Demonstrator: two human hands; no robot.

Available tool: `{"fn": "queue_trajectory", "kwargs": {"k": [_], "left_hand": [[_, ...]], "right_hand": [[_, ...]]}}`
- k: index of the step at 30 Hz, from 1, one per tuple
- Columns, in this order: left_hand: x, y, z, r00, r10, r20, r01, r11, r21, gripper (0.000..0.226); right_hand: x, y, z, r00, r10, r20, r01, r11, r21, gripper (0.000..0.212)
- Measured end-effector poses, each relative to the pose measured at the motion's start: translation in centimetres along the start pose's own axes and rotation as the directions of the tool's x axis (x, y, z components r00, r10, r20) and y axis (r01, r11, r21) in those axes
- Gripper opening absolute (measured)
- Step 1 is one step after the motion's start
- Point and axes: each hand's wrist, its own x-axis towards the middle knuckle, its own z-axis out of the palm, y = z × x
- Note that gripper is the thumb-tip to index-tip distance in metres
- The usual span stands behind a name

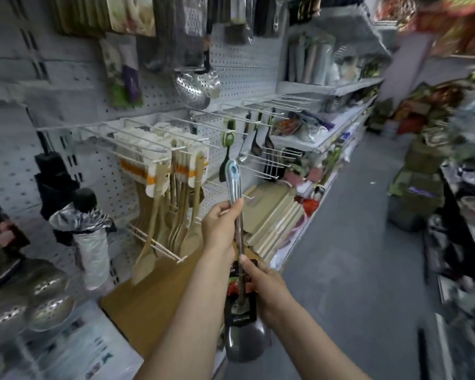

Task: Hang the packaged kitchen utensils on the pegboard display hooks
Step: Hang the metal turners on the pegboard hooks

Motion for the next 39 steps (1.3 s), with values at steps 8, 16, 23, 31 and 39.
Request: {"fn": "queue_trajectory", "kwargs": {"k": [8,16,23,31,39], "left_hand": [[6.9,-1.4,5.5,0.998,0.034,-0.052,-0.031,0.998,0.059,0.014],[13.2,-1.5,11.6,0.971,0.119,-0.207,-0.124,0.992,-0.011,0.018],[16.7,-1.8,16.6,0.908,0.175,-0.381,-0.205,0.978,-0.038,0.010],[18.2,-4.0,19.6,0.851,0.236,-0.469,-0.274,0.962,-0.014,0.009],[20.0,-3.7,19.7,0.806,0.244,-0.540,-0.270,0.962,0.031,0.015]], "right_hand": [[9.3,-2.8,-3.5,0.998,0.021,0.061,-0.021,1.000,-0.006,0.071],[19.1,-8.7,-7.5,0.955,0.039,0.293,-0.007,0.994,-0.110,0.073],[25.6,-12.0,-10.0,0.878,0.136,0.459,-0.058,0.982,-0.180,0.085],[29.7,-12.9,-13.0,0.808,0.188,0.559,-0.091,0.976,-0.196,0.072],[31.7,-13.6,-12.1,0.755,0.201,0.625,-0.100,0.976,-0.192,0.068]]}}
